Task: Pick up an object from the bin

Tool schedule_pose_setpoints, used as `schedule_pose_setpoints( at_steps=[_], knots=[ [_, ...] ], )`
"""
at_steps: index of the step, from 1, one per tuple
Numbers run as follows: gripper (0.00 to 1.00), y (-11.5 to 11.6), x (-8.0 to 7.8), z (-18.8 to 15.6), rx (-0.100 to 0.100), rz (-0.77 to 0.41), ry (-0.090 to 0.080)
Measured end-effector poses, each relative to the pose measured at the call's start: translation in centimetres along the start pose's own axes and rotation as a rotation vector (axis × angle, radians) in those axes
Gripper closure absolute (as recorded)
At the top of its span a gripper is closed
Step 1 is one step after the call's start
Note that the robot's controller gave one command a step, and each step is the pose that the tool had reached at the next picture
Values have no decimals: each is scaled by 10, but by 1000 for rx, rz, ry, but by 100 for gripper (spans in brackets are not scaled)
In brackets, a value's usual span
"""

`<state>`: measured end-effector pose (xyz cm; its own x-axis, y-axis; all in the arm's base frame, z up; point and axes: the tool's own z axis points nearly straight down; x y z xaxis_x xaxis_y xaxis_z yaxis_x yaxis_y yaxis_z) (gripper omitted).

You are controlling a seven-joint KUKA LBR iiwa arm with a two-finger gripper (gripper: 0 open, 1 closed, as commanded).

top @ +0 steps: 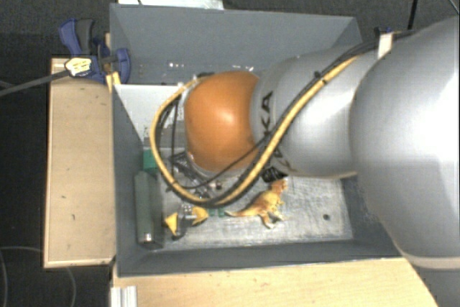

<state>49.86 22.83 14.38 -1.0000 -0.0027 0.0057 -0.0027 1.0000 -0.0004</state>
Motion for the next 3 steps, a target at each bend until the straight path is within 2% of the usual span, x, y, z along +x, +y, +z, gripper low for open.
schedule_pose_setpoints(
  at_steps=[1,2,3],
  knots=[
    [0,-1,-2,-4,-2,4,-7],
    [0,-9,2,53,-1,-363,-12],
    [0,-11,10,35,0,-369,-5]
  ],
)
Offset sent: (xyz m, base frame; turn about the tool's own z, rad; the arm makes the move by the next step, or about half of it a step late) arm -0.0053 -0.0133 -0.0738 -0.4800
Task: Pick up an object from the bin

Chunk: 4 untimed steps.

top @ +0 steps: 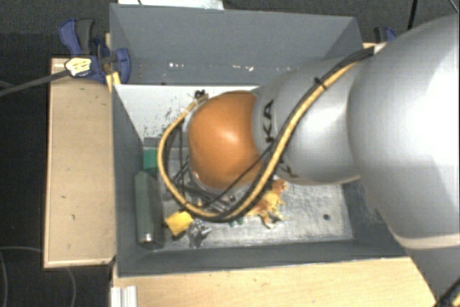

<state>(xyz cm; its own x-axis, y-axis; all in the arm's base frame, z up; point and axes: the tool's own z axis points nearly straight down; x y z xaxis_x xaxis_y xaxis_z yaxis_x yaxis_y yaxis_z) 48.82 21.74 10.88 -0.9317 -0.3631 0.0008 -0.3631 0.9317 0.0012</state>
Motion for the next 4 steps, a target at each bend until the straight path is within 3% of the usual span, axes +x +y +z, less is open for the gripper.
schedule_pose_setpoints(
  at_steps=[1,2,3,4],
  knots=[
    [0,-4,-8,-12,1,-9,-6],
    [0,-14,-14,40,0,-22,-1],
    [100,-19,-21,37,0,-202,-6],
    [100,-19,-21,37,0,-201,-6]
  ],
)
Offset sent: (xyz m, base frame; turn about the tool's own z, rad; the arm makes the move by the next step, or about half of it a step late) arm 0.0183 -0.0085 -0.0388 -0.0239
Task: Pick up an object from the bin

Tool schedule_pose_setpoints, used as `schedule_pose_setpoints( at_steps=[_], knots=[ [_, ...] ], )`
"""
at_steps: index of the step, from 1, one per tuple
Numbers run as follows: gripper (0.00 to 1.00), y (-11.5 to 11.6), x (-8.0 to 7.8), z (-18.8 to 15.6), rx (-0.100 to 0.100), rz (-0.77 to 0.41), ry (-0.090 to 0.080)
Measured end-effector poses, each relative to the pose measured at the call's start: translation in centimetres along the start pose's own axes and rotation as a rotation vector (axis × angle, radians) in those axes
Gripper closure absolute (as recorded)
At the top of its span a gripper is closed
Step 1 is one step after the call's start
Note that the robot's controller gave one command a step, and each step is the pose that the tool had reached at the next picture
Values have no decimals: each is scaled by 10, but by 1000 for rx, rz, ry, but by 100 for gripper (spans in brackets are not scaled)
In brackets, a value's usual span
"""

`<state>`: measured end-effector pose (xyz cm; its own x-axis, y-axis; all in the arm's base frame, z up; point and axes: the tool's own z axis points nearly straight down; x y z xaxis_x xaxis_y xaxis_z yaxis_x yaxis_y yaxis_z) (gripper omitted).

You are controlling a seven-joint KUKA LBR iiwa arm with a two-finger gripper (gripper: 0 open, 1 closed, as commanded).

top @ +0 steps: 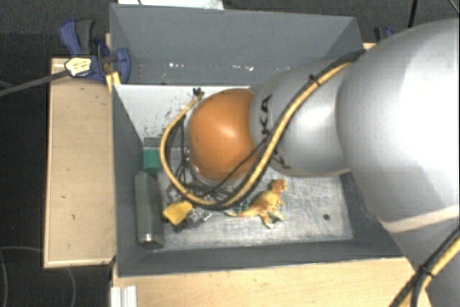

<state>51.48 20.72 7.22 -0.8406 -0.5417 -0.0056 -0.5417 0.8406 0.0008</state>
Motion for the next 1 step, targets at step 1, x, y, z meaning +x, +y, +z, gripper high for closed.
schedule_pose_setpoints(
  at_steps=[1],
  knots=[
    [100,0,0,-2,0,2,1]
  ],
)
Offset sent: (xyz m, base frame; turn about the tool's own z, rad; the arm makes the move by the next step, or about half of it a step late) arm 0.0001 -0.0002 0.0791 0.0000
